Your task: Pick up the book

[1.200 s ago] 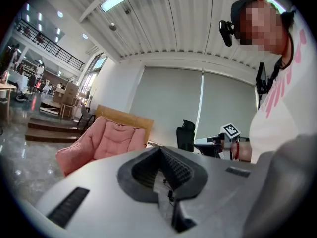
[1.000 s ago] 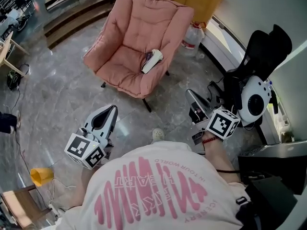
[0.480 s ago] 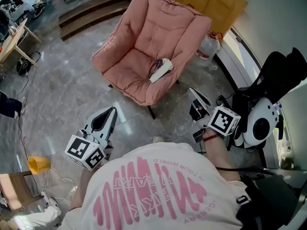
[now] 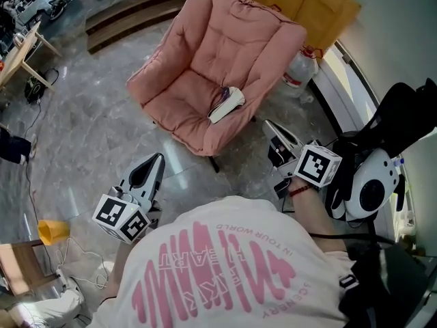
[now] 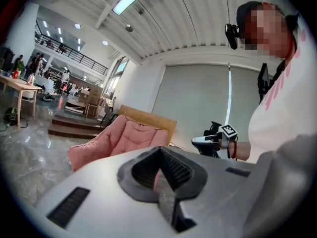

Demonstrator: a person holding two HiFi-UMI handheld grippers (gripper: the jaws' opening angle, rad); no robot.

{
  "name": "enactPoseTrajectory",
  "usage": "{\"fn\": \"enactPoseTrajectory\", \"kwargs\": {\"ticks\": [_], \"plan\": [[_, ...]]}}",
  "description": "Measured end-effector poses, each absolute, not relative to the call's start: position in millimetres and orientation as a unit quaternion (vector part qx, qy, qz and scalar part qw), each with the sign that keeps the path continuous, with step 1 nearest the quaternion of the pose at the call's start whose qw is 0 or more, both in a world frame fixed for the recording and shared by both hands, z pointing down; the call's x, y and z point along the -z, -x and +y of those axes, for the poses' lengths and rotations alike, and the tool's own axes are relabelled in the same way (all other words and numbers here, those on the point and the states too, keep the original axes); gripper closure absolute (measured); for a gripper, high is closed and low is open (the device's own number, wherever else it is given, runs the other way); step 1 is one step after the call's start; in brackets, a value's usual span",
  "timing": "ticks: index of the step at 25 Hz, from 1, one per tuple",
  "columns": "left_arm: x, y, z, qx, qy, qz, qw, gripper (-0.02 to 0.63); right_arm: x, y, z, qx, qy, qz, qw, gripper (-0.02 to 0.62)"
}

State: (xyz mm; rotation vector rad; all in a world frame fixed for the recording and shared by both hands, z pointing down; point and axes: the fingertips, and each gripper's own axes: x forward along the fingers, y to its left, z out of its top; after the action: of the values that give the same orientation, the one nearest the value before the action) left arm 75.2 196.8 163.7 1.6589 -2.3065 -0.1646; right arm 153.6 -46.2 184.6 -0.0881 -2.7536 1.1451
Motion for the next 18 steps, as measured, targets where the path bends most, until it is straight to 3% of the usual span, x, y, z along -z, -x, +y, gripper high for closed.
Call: {"fn": "enactPoseTrajectory", "kwargs": {"ticks": [18], "plan": [[-171.8, -42.0, 178.9, 0.131, -0.538, -0.807, 0.205, 0.598, -230.7, -132.0, -64.4, -0.434, 0.022, -0.893, 0.117, 0.583]]}}
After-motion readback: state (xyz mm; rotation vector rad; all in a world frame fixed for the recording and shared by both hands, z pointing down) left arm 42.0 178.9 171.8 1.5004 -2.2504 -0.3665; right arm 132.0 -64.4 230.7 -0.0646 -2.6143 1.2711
